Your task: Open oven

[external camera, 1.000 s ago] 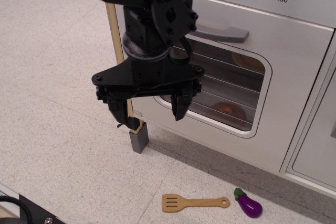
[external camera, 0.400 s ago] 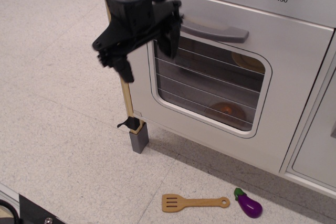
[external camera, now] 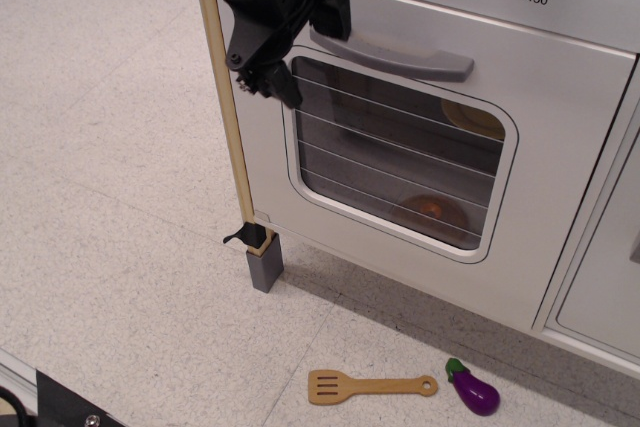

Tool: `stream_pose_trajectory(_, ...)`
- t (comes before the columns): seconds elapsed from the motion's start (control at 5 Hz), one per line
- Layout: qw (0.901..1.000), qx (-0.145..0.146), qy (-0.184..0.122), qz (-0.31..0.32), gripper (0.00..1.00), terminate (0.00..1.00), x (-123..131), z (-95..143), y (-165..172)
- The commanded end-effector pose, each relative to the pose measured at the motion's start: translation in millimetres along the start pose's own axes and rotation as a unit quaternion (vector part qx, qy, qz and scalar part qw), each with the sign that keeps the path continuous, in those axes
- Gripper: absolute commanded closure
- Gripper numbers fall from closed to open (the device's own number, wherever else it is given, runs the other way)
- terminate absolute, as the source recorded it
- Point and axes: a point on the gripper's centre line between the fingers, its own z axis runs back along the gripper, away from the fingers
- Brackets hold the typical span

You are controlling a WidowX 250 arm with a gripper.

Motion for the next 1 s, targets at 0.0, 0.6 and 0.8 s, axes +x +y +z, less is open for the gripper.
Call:
stream_pose_trajectory(0.0,0.9948,-0.062,0.0,0.081,0.0,0.0,4,-17,-23)
stream_pose_trajectory(0.6,0.9967,-0.023,0.026,0.073,0.0,0.0,-14,-58,-19)
stream_pose_trajectory(0.8,0.9982,-0.008,0.025,0.053,0.0,0.0,-12,-55,-1)
